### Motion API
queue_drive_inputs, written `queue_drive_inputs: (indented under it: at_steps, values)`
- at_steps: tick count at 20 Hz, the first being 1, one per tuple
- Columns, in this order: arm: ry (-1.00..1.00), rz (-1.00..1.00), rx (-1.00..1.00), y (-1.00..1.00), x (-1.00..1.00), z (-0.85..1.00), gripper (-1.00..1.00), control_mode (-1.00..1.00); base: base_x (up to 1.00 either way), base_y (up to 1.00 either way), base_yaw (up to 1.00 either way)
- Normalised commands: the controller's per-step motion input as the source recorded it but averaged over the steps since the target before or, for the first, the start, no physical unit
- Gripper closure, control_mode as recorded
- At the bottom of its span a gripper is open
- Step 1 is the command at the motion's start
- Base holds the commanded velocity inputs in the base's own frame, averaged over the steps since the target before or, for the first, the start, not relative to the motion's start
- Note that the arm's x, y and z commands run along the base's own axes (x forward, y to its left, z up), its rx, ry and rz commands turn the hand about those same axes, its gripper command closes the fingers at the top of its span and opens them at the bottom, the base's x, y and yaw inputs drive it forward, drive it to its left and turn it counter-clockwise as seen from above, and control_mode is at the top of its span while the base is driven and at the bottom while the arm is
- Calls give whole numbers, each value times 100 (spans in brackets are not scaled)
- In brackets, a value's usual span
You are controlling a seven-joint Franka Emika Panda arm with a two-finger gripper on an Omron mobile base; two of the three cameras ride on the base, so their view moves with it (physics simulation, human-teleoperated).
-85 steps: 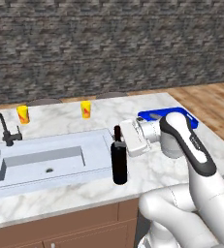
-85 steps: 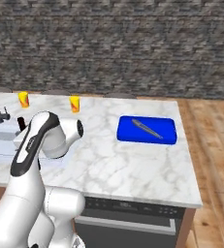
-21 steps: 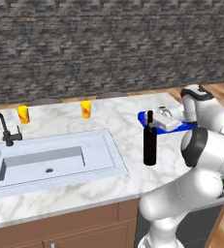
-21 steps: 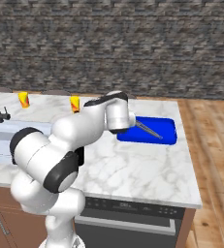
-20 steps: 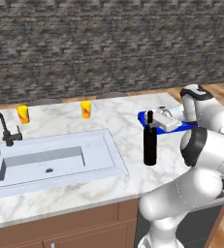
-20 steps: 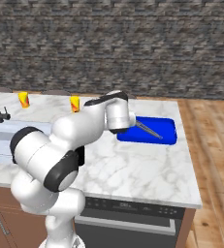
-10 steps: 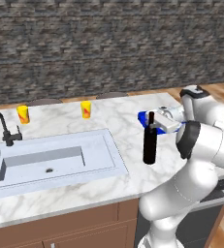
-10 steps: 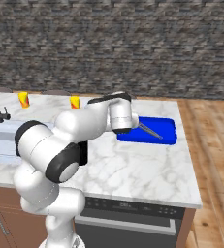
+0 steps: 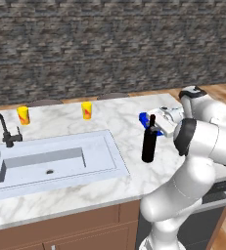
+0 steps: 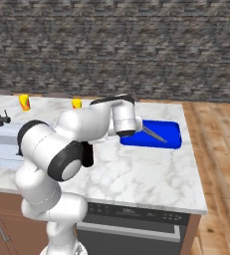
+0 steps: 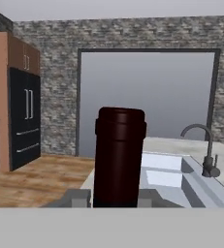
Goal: Place the drinks on the dining counter in a tight cluster.
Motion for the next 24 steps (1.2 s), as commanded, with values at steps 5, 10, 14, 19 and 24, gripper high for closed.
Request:
queue_drive_inputs:
  at_steps: [5, 10, 14, 19, 24]
  values:
    - [-7, 0, 3, 0, 11, -21, 100, -100, 0, 0, 0]
    - [0, 0, 8, 0, 25, -17, 100, -100, 0, 0, 0]
    - [0, 0, 8, -3, 23, -21, 100, -100, 0, 0, 0]
    - [0, 0, 1, 0, 4, -27, 100, -100, 0, 0, 0]
    - [0, 0, 0, 0, 10, -27, 100, -100, 0, 0, 0]
